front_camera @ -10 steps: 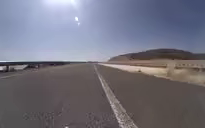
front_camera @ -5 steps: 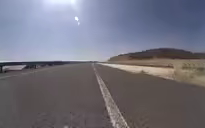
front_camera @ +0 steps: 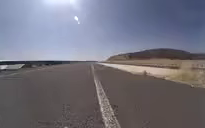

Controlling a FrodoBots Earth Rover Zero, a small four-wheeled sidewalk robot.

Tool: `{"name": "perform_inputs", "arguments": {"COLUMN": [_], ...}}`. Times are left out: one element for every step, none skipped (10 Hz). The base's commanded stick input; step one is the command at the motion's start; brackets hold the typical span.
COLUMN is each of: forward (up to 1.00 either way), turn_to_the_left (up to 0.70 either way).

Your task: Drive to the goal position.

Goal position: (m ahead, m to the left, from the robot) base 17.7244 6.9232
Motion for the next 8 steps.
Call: {"name": "perform_inputs", "arguments": {"forward": [1.0, 1.0, 1.0, 1.0, 1.0, 1.0, 1.0, 1.0], "turn_to_the_left": [0.0, 0.27, 0.27, 0.0, 0.0, 0.0, 0.0, 0.0]}}
